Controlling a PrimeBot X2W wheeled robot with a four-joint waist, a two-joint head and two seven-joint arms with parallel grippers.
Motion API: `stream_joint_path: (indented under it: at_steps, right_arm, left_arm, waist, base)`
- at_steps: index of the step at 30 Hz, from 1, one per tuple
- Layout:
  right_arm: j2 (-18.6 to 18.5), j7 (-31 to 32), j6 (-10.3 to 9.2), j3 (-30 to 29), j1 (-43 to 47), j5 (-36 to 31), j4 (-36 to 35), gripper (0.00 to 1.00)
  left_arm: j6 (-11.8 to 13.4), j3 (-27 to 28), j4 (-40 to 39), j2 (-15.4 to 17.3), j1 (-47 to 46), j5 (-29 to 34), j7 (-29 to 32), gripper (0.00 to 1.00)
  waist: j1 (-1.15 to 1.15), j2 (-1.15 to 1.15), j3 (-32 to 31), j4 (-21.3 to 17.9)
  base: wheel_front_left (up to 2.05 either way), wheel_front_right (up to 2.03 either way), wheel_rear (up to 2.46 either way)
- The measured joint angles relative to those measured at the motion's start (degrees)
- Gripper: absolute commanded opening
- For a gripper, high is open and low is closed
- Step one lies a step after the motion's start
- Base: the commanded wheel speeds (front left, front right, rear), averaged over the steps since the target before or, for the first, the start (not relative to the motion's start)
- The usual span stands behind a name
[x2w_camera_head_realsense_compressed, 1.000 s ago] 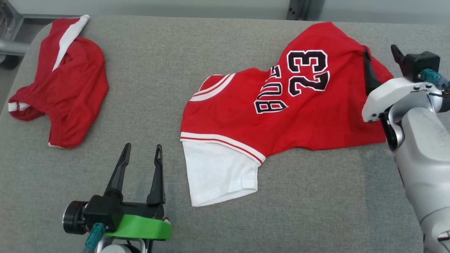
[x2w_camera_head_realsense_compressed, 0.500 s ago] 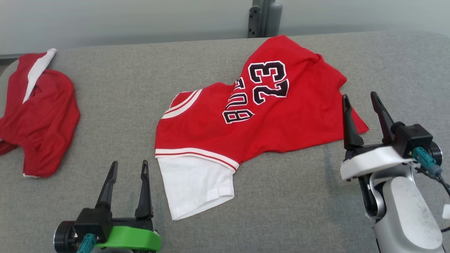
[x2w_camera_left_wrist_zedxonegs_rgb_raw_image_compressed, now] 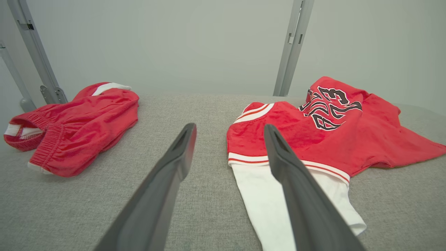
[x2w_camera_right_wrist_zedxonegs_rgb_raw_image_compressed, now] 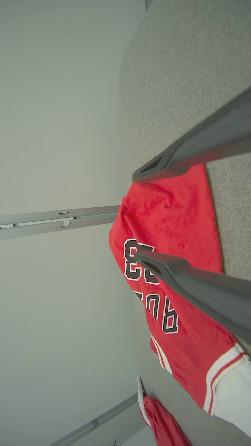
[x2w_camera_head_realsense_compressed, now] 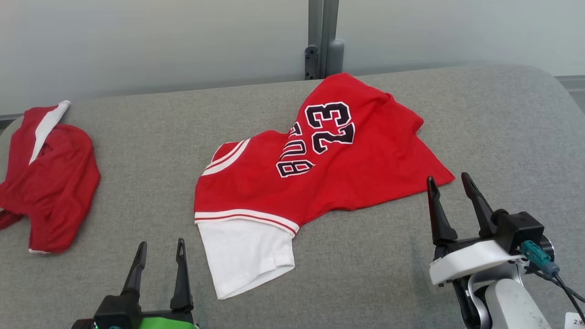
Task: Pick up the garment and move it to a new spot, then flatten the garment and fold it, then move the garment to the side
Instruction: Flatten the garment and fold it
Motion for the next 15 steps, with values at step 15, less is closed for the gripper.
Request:
stream_joint_path:
  at_steps: [15]
  right_arm:
    - [0.0,0.0,0.0,0.98,0.29,0.45,0.74,1.0]
  left_arm:
    - [-1.1,-3.23,7.11,0.0,0.62,-0.77,0.25,1.0]
  waist:
    - [0.0,0.0,-0.48,0.31]
  base:
    - [0.0,0.0,0.0]
